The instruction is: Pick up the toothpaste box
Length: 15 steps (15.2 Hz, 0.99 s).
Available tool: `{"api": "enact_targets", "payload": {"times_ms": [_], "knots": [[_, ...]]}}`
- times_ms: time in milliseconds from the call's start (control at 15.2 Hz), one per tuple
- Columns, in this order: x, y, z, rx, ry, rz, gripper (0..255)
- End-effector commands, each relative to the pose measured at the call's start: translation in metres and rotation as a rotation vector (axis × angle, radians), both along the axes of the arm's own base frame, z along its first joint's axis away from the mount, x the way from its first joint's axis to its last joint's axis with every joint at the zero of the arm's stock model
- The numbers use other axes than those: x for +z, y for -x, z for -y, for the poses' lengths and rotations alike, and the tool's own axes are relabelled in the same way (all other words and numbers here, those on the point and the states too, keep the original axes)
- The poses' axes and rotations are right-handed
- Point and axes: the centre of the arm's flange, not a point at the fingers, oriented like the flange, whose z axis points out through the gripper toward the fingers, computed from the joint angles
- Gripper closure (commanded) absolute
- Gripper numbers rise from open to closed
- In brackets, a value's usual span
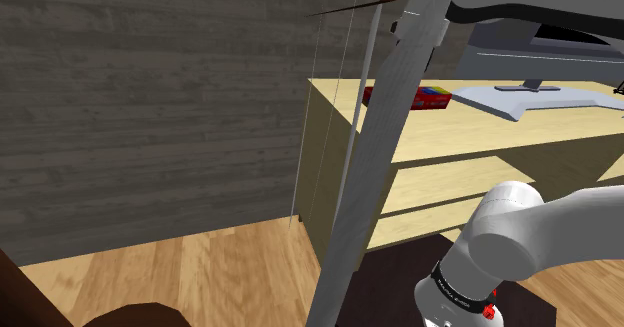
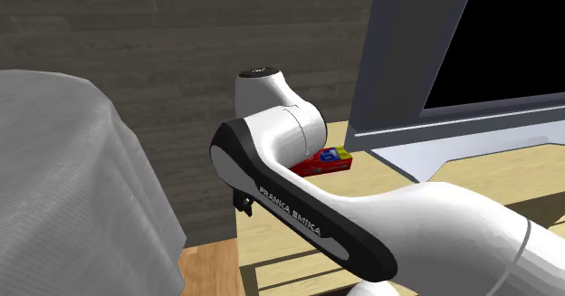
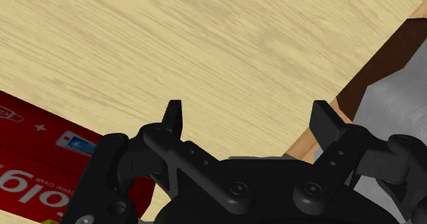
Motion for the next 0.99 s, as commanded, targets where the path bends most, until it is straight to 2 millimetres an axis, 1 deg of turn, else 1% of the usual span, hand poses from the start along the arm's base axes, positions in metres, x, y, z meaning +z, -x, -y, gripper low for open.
{"api": "enact_targets", "payload": {"times_ms": [0,198,462,660,924], "knots": [[0.0,0.0,0.0,0.0,0.0,0.0,0],[0.005,0.002,0.038,0.15,0.009,-0.003,0],[0.012,-0.004,0.089,0.35,0.021,-0.007,0],[0.018,-0.016,0.126,0.499,0.03,-0.01,0],[0.027,-0.039,0.171,0.699,0.042,-0.014,0]]}}
